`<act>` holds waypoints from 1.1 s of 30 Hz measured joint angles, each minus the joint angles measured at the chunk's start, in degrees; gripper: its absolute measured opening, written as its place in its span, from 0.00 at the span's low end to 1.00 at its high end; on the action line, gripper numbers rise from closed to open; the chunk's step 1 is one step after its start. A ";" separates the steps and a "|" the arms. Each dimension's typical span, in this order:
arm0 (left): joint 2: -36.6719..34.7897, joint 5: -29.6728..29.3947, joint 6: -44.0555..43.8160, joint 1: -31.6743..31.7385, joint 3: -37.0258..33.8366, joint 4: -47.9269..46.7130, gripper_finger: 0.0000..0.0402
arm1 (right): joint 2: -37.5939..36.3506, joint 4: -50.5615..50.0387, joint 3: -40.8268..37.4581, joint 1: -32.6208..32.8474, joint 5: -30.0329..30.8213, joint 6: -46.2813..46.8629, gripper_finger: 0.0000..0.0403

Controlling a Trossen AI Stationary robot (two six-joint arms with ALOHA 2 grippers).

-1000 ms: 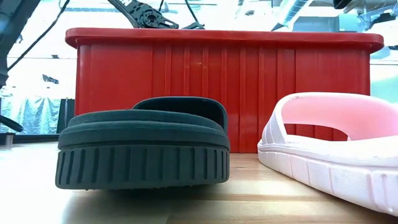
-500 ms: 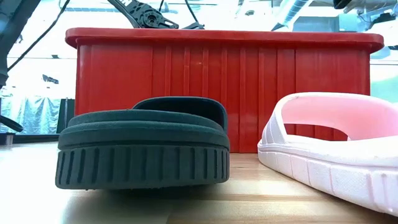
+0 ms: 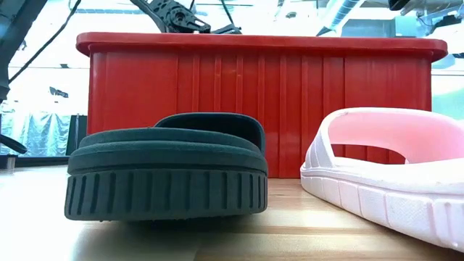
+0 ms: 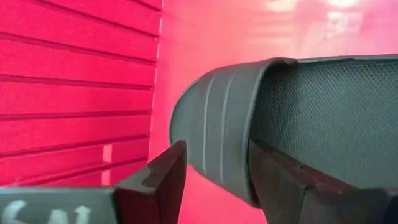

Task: Pick and place slides into bin
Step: Put the left black slipper into the red bin, then put the black slipper into the red bin

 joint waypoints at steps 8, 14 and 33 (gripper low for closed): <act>0.00 3.94 0.20 0.02 9.15 -13.97 0.41 | 0.00 0.00 0.00 0.01 0.00 0.00 0.00; 0.00 12.86 0.53 0.36 17.58 -24.82 0.41 | 0.00 0.00 0.00 0.01 0.00 -0.01 0.00; -0.29 29.49 -9.36 -0.16 60.13 -64.22 0.41 | 0.00 0.02 -0.01 0.00 0.00 -0.01 0.00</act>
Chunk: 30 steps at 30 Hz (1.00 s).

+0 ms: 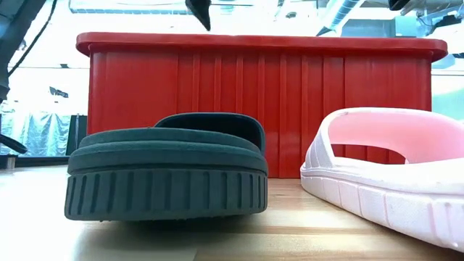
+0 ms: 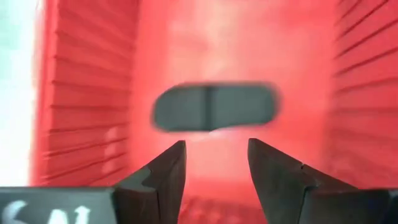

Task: Pick and place slides into bin
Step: Put the black slipper into the red bin

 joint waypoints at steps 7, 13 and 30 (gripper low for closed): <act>-7.68 11.47 -10.49 -6.81 -2.30 0.58 0.41 | 0.00 0.00 0.01 -0.01 0.02 0.01 0.00; -10.20 4.70 -15.39 -20.95 -2.26 5.33 0.41 | 0.00 0.00 0.01 -0.01 0.02 0.00 0.00; -7.97 -27.07 -31.64 -46.16 -17.69 9.40 0.41 | -0.02 -0.04 0.01 0.01 0.00 0.01 0.00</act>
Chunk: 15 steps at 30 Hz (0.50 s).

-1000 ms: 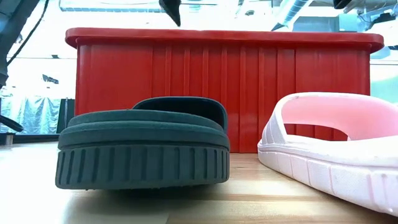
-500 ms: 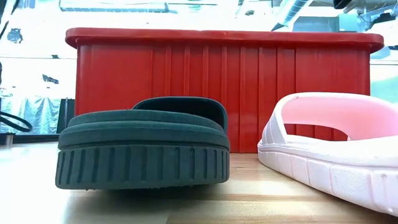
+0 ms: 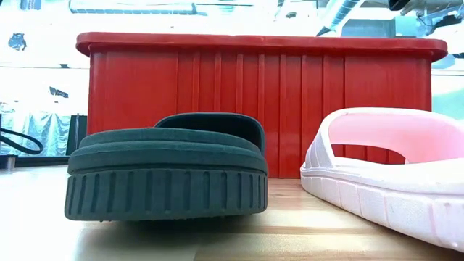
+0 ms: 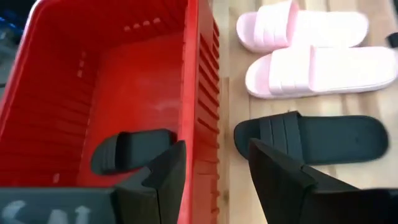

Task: Pick and place slides into bin
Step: Put the black slipper into the red bin

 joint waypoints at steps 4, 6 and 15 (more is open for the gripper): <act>0.04 -1.41 -1.42 0.50 -8.05 5.57 0.41 | 0.00 0.02 0.00 -0.01 0.01 0.00 0.00; 0.01 -1.59 -2.28 1.17 -11.51 9.41 0.41 | 0.02 0.02 -0.01 0.00 0.01 0.00 0.00; 0.04 7.64 -4.48 4.06 -25.90 29.56 0.41 | 0.02 0.02 0.00 -0.01 0.00 0.00 0.00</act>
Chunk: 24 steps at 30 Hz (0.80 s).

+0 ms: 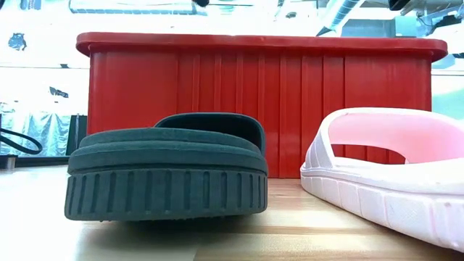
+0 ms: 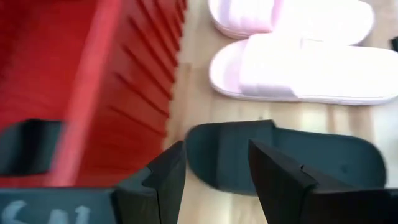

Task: Pick and place slides into bin
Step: Put the black slipper into the red bin

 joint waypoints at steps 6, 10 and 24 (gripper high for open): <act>-0.02 4.56 -1.35 0.50 -6.47 10.16 0.41 | 0.00 0.00 0.00 -0.01 0.02 0.00 0.00; -0.02 4.57 -1.57 -0.18 -9.92 16.96 0.41 | 0.00 0.00 -0.01 0.00 0.00 -0.01 0.00; 7.40 9.60 -3.37 -1.51 -11.17 22.06 0.31 | 0.00 -0.01 -0.01 -0.01 0.02 -0.01 0.00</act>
